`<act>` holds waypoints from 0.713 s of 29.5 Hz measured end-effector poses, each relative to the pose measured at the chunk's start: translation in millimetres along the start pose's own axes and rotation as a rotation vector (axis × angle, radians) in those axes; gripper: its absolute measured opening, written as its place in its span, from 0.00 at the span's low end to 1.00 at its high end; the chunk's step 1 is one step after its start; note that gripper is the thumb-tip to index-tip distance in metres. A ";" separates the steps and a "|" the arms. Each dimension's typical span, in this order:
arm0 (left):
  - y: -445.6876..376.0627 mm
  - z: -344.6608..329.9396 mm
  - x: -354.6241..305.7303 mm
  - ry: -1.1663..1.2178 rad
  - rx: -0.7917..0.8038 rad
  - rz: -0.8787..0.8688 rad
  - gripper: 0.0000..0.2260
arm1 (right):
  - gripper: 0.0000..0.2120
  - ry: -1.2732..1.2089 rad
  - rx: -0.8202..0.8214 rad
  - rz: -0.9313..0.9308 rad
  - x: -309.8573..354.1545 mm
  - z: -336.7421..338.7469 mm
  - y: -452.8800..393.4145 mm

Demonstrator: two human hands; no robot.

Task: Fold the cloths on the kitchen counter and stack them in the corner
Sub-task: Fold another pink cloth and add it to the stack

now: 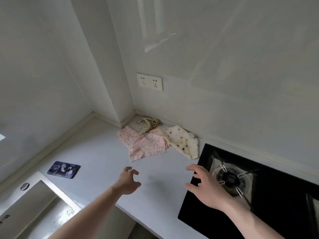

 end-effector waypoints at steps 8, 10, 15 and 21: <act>-89.6 33.8 28.3 -0.220 0.131 -0.047 0.29 | 0.24 -0.042 -0.063 -0.099 48.7 -39.0 -53.5; -103.1 36.9 28.0 -0.267 0.153 -0.073 0.29 | 0.25 -0.047 -0.099 -0.119 53.5 -40.1 -58.6; -122.9 28.4 21.2 -0.300 0.232 -0.104 0.31 | 0.24 -0.089 -0.160 -0.197 50.4 -47.9 -50.9; -144.4 28.3 9.8 -0.226 0.200 -0.157 0.34 | 0.23 -0.102 -0.190 -0.275 41.1 -55.3 -41.7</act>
Point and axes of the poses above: each hand's wrist, its own y-axis away from the middle knuckle, its own z-axis out of the back of the hand, x = y × z, the point moved 9 cm from there along -y, towards the middle knuckle, and after that the axes turned 5 degrees about y, right-handed, at the moved point
